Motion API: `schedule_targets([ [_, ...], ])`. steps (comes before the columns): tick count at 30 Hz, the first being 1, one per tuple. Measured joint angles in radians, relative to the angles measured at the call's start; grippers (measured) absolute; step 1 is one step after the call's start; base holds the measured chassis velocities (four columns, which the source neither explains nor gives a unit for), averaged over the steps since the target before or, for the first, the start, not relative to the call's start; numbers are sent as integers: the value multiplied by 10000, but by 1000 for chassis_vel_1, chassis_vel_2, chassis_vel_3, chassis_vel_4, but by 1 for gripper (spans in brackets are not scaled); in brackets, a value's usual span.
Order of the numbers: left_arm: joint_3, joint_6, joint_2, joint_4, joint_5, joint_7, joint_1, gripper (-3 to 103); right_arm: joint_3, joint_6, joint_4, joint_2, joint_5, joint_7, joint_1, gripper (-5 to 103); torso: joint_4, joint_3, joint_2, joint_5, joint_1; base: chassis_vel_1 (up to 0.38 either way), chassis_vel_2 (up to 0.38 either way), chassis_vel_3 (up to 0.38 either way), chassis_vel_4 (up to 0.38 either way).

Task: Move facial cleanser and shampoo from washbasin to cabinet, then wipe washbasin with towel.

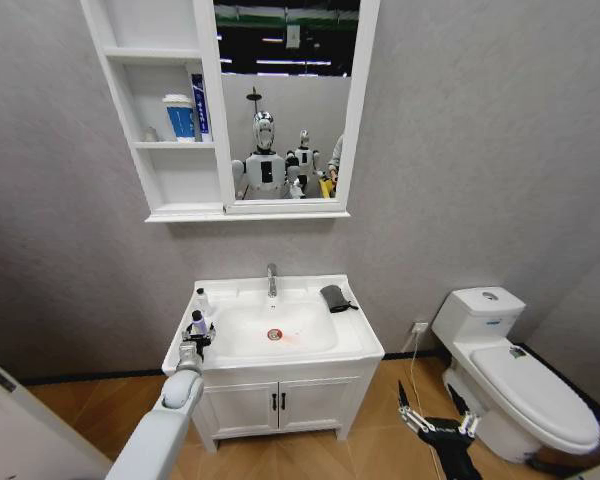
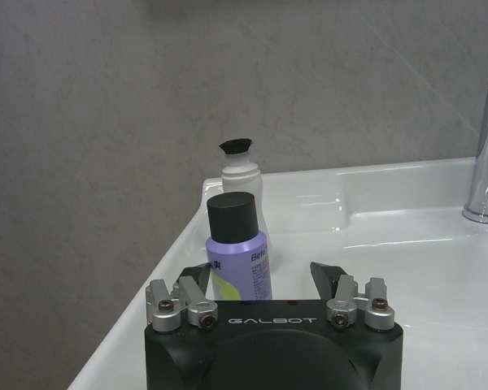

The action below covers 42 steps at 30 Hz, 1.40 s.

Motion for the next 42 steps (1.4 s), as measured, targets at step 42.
schedule_targets([
  [42, -551, 2814, 4809, -5639, -5360, -458, -653, 43, -311, -98, -82, -34, 292, 160, 463, 100, 0, -1, 1, 0, 0, 0, 0, 0, 0],
])
